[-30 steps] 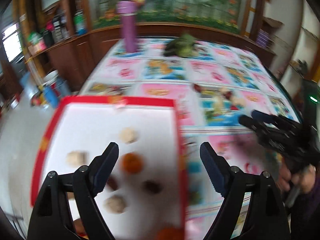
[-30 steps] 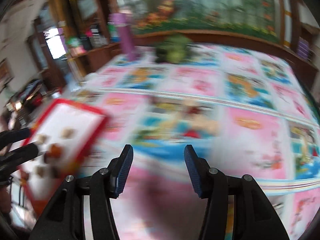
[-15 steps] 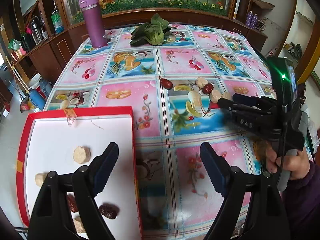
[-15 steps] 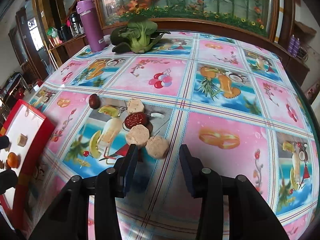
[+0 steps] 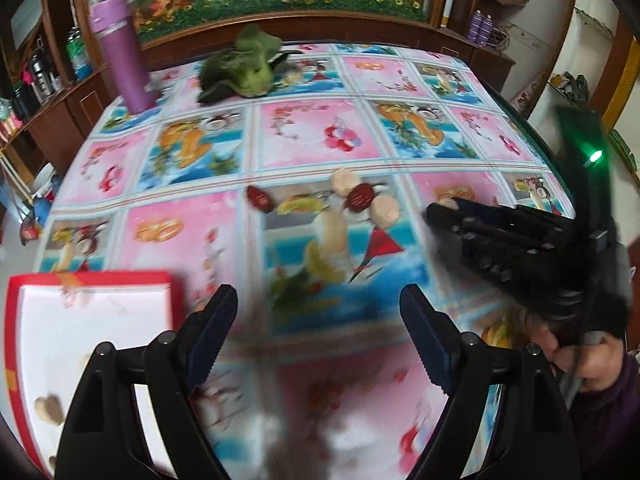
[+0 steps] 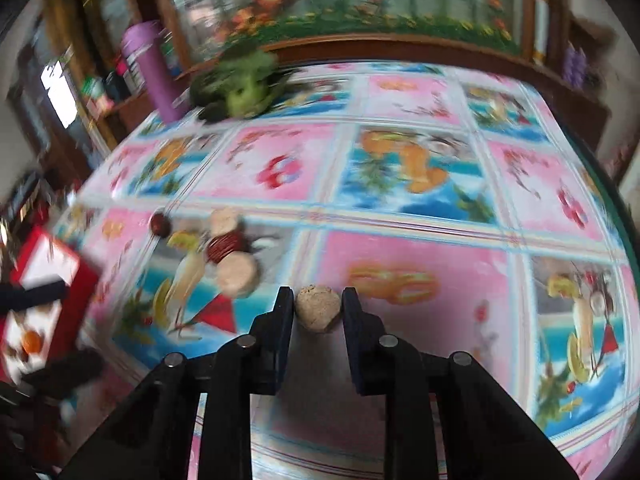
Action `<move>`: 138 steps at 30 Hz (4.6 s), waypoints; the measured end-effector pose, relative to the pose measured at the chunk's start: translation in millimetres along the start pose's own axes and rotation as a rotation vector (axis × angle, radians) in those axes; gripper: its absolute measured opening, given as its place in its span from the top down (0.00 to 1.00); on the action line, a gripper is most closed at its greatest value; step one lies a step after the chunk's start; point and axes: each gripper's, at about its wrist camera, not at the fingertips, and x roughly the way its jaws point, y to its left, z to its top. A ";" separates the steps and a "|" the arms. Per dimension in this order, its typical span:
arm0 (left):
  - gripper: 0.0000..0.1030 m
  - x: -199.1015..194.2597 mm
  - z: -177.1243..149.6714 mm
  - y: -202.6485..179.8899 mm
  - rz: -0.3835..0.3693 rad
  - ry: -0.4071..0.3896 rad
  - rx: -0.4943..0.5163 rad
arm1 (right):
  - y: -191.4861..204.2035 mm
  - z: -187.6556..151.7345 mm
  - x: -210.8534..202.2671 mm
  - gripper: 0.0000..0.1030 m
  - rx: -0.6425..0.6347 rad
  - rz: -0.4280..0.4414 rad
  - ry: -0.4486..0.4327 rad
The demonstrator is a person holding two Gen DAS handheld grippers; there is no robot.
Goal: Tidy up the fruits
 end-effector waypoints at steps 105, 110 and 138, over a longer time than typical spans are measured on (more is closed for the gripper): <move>0.75 -120.8 -161.9 228.6 0.348 -0.222 -0.400 | 240.8 -70.0 -26.1 0.78 -0.148 0.386 -0.101; 0.75 -111.4 -140.8 245.2 0.383 -0.207 -0.381 | 257.4 -59.2 -16.5 0.78 -0.158 0.415 -0.087; 0.37 -56.9 -94.9 231.7 0.410 -0.004 -0.392 | 248.2 -44.8 16.1 0.51 -0.139 0.364 -0.007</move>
